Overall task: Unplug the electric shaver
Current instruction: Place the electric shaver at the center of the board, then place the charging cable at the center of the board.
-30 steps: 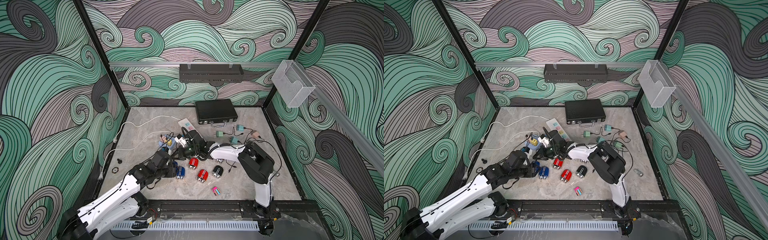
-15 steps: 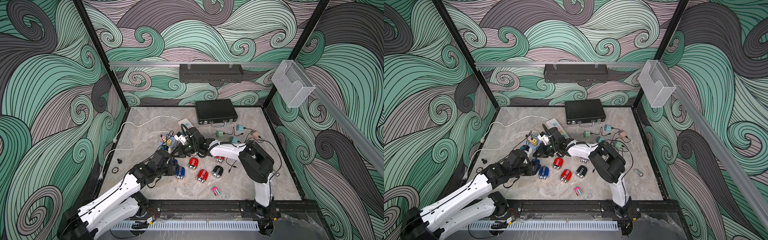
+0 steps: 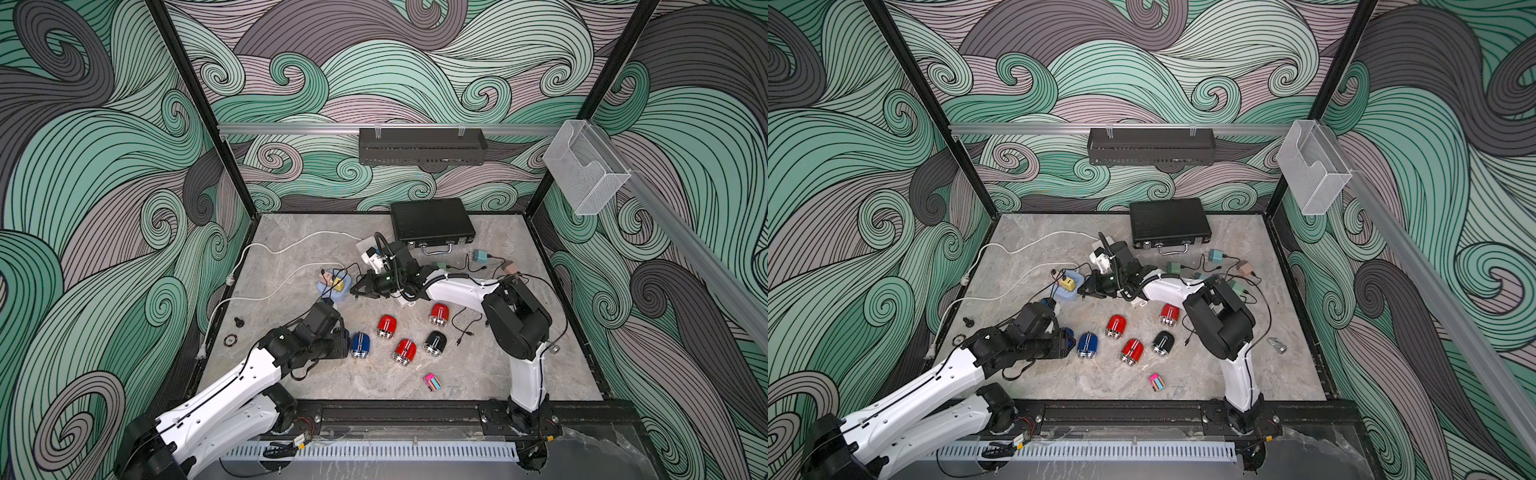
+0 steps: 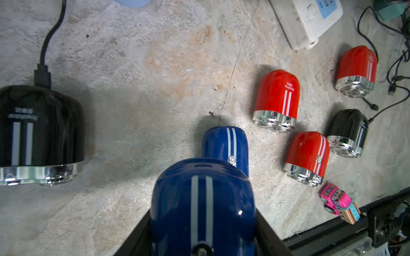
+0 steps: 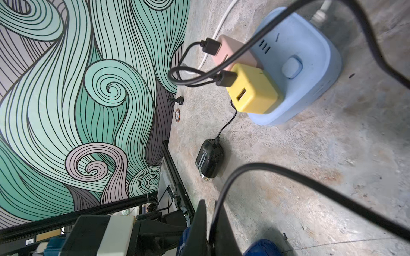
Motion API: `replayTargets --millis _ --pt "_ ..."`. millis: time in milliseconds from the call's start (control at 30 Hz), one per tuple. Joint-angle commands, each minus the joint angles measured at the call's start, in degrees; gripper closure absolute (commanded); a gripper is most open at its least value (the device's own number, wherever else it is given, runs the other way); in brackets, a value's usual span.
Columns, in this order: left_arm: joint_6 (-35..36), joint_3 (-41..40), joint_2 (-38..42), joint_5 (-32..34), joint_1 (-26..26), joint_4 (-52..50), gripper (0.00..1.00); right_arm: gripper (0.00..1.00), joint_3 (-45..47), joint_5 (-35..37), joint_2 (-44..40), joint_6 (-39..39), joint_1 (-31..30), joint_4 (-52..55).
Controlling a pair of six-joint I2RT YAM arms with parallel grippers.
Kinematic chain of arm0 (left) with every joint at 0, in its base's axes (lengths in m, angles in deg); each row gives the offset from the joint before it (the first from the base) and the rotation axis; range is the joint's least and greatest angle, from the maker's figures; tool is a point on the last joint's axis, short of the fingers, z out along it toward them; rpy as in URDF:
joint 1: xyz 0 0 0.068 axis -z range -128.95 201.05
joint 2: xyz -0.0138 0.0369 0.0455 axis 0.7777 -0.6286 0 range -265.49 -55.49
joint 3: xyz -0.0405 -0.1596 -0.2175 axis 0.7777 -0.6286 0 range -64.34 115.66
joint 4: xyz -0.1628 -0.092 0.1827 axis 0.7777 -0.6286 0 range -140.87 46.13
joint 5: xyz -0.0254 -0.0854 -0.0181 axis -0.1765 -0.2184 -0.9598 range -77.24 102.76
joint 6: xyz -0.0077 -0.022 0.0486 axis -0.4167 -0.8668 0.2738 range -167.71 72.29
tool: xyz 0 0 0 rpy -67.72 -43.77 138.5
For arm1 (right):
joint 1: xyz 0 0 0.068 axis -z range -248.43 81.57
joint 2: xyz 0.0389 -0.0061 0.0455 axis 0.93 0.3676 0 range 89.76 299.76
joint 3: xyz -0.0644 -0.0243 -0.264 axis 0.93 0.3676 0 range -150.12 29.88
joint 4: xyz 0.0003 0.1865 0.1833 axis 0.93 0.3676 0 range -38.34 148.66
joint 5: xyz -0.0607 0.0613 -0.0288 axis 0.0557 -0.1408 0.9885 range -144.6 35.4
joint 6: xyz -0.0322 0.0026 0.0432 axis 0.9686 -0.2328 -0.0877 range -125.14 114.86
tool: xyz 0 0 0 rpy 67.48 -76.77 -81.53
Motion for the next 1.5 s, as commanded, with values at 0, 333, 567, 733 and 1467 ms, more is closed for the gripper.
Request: replayTargets --millis 0,333,567,733,1467 --pt "-0.9 0.9 -1.1 2.2 0.0 -1.7 0.89 0.94 -0.8 0.9 -1.0 1.1 -0.2 1.2" --pt "-3.0 0.6 -3.3 5.7 0.0 -3.9 0.89 0.94 2.4 5.4 -5.0 5.8 -0.1 8.4" --pt "-5.9 0.4 -7.1 7.4 0.1 -5.2 0.89 0.94 3.5 7.6 -2.0 6.9 -0.6 12.5" --pt "-7.0 -0.6 -8.8 6.7 0.1 -4.4 0.88 0.94 2.6 8.1 0.0 7.3 -2.0 13.1" --pt "-10.1 -5.2 -10.7 3.3 0.6 -3.8 0.87 0.93 -1.0 10.7 5.6 7.8 -5.1 16.9"
